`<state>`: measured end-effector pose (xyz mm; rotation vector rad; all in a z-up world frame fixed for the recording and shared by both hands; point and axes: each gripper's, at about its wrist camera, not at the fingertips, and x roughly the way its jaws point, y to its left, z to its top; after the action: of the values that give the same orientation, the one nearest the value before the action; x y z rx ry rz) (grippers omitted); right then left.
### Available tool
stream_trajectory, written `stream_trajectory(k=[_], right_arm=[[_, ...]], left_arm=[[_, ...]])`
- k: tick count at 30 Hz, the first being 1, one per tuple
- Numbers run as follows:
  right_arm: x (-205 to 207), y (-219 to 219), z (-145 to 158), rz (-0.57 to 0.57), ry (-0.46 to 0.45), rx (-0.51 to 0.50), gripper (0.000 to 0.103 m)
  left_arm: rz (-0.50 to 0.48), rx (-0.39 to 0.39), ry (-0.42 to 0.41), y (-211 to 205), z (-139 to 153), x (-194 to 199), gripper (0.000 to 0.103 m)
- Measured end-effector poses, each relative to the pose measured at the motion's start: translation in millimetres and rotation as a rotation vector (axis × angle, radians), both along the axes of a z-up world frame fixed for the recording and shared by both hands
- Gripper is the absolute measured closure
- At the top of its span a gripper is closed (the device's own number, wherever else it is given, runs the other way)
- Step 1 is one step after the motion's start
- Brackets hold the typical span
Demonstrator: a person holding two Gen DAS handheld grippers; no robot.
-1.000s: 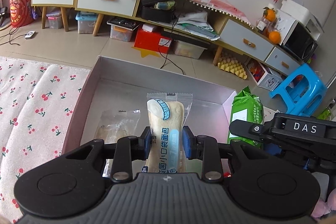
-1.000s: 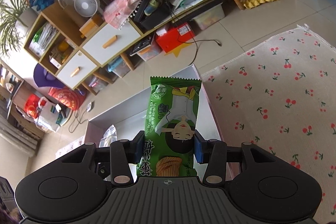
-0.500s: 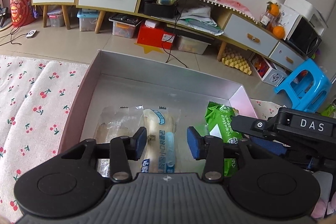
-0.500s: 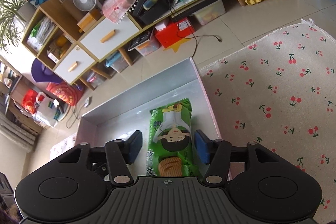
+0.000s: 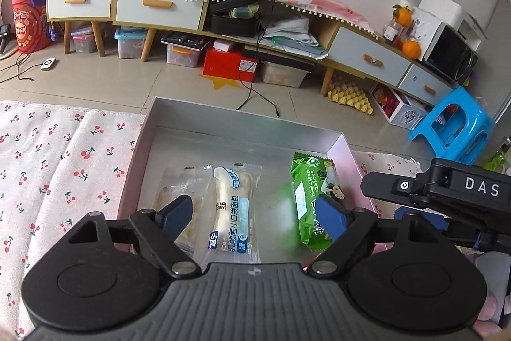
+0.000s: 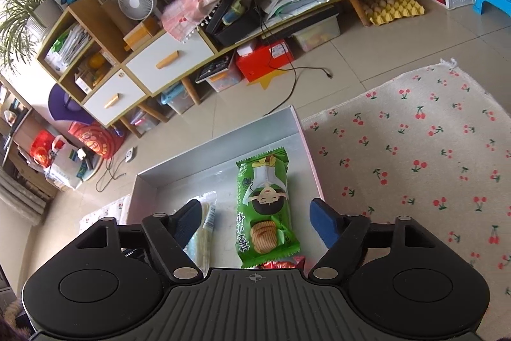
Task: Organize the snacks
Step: 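Withdraw both tools from the box toward the snack pile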
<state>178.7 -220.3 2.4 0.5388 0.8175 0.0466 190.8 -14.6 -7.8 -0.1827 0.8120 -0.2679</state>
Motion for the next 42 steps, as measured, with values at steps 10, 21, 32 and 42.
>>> stream_trajectory(k=[10,21,32,42], right_arm=[[-40.9,6.8,23.5,0.04,0.03,-0.073,0.019],[-84.1,10.5,28.6,0.041,0.074,-0.096,0.008],[-118.7,19.5,0.1,0.077,0.133,-0.111,0.008],[-129.2,19.7,-17.7,0.097,0.207,-0.211,0.008]], left_arm=[[0.007,0.087,0.0,4.5,16.6,-31.2,0.003],[-0.002,0.19,0.005,14.2,22.2,-67.0,0.001],[-0.022,0.201,-0.015,23.2,9.7,-98.4,0.001],[-0.043,0.266,-0.002,27.1,-10.5,-101.6,0.001]])
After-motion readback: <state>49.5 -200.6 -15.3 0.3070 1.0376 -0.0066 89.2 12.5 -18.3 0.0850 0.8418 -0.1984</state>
